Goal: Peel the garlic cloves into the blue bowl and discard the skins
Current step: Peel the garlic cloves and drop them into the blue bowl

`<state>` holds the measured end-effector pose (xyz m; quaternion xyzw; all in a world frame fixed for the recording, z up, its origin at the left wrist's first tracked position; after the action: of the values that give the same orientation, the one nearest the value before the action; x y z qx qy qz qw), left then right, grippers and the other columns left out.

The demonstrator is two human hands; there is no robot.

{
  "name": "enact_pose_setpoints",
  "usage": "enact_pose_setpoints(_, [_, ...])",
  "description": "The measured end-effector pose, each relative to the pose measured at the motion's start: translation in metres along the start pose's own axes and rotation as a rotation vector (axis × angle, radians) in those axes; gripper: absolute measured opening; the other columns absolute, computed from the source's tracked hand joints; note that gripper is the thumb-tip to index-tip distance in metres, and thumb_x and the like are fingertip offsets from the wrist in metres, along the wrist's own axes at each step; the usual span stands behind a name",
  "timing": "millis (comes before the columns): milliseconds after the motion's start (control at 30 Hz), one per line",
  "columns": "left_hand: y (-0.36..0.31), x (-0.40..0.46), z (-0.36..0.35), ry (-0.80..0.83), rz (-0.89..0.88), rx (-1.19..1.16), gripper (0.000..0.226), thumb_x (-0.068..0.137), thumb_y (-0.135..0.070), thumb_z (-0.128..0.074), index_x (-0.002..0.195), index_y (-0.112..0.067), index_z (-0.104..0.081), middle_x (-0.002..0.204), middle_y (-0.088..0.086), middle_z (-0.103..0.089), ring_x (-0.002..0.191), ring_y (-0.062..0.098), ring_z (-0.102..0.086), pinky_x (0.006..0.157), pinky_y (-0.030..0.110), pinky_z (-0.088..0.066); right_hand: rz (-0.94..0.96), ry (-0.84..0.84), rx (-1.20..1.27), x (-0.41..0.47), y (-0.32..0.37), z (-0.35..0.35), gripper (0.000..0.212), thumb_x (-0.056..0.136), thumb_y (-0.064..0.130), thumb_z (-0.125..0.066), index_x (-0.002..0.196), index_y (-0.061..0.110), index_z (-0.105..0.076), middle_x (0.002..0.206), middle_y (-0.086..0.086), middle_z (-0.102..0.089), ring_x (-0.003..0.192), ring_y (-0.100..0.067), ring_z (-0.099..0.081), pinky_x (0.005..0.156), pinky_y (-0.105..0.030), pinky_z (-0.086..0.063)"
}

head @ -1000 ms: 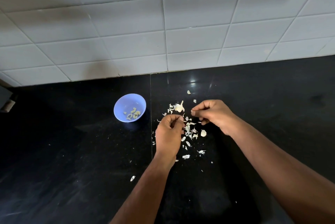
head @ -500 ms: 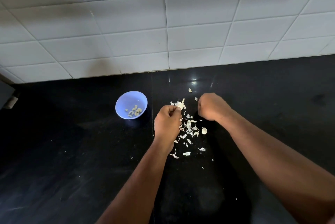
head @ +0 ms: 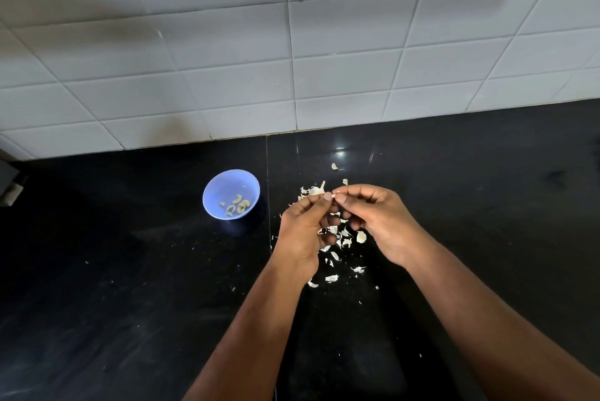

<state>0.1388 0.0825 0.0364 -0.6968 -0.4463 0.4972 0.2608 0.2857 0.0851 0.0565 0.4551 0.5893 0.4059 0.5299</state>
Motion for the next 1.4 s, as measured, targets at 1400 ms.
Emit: enact_pose_setpoints(1400, [-0.02, -0.015, 0.025, -0.121, -0.28, 0.34, 0.007, 0.099, -0.013, -0.068, 0.095, -0.012, -0.073, 0.078, 0.001, -0.069, 0.068, 0.013, -0.064, 0.05, 0.03, -0.052, 0.11, -0.237, -0.178, -0.015, -0.002, -0.042, 0.013, 0.097, 0.009, -0.07, 0.099, 0.017, -0.08, 0.09, -0.001, -0.079, 0.081, -0.01, -0.073, 0.072, -0.025, -0.059])
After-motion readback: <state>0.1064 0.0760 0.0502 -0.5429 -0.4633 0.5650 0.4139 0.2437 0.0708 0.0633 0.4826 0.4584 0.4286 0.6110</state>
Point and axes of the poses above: each hand's wrist, its own x-axis towards the middle knuckle, its own z-axis out of the back of the hand, y = z × x, the point moved 3 cm from there along x, towards the middle knuckle
